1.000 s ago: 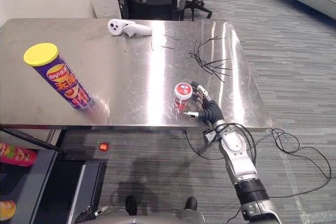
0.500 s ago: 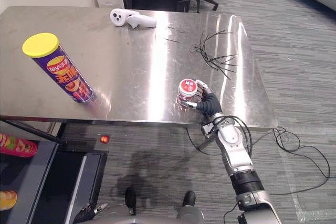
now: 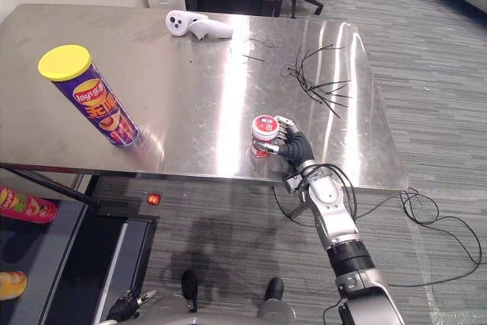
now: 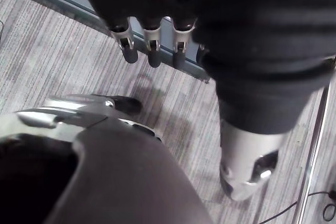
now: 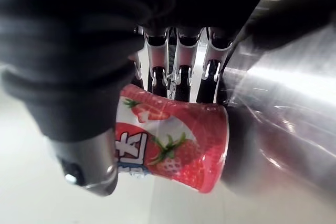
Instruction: Put the gum and the chips on the shelf.
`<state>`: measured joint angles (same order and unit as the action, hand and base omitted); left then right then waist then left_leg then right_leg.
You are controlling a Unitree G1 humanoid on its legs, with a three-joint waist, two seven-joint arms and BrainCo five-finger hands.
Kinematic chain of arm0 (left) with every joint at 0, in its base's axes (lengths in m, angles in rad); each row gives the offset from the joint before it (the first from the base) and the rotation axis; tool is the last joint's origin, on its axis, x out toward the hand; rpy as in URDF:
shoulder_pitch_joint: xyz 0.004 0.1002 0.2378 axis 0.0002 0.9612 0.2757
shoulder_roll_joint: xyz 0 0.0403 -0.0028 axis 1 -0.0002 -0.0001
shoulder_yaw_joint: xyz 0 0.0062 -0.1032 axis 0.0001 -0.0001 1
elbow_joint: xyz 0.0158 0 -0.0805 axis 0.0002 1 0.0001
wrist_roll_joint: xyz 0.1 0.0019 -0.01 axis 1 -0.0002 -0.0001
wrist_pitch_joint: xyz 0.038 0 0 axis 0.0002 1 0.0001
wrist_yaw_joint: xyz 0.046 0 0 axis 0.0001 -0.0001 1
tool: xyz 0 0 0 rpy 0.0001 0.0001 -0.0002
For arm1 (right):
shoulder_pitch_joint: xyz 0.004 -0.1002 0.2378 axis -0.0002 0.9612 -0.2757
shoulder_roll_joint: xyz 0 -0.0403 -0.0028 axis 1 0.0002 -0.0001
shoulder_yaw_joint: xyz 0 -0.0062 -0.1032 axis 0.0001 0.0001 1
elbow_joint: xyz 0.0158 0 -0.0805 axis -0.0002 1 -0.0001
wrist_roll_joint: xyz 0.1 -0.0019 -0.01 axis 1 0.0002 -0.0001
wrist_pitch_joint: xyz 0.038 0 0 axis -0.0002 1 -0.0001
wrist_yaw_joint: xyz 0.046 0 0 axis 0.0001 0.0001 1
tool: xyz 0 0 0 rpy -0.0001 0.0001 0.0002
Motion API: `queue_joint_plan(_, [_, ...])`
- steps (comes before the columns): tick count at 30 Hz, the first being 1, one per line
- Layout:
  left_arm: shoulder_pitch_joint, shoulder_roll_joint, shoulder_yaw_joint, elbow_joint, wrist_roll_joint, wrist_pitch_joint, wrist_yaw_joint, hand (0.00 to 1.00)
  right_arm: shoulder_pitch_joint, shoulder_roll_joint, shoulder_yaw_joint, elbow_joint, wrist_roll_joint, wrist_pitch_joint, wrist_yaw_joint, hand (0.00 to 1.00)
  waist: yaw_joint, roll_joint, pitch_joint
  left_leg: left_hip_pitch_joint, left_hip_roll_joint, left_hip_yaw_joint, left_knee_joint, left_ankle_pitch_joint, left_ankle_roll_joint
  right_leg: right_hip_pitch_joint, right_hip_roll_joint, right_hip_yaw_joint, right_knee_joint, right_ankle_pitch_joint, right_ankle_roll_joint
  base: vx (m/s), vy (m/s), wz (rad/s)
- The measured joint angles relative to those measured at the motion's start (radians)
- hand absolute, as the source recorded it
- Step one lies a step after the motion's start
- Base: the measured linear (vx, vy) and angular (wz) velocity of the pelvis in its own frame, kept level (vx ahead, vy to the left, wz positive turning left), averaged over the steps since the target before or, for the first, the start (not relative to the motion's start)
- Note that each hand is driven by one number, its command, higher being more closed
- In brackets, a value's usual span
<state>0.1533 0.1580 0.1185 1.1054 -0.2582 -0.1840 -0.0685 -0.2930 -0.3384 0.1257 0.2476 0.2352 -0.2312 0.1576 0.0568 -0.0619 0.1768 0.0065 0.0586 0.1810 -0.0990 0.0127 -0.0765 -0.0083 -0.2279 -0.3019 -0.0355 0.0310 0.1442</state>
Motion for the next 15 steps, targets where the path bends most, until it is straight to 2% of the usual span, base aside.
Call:
queue_joint_plan(5, [-0.001,0.001,0.012,-0.011,0.005,0.0,0.001,0.0,0.002,0.004,-0.008,-0.017,-0.002,0.006,-0.003,1.0,0.0,-0.011,0.004,0.015,0.001,0.001,0.001,-0.001,-0.001,0.019,0.002,0.0,-0.009,0.001,0.001,0.0,0.0,0.0])
queue_joint_plan(10, [-0.001,-0.001,0.035,-0.023,0.006,0.002,0.001,0.0,0.015,0.0,-0.117,-0.177,0.0,0.009,-0.014,1.0,-0.002,-0.017,0.002,0.025,0.002,0.001,0.003,-0.001,-0.001,0.035,0.005,0.0,-0.021,0.016,-0.005,0.0,0.0,0.0])
queue_joint_plan(15, [0.005,0.004,0.05,-0.039,0.018,0.003,0.001,0.0,0.067,-0.032,-0.159,-0.296,0.005,0.006,-0.011,1.0,-0.015,-0.04,-0.019,0.037,0.003,-0.005,0.003,0.0,0.0,0.049,0.005,-0.008,-0.02,0.017,-0.005,-0.02,-0.009,0.02])
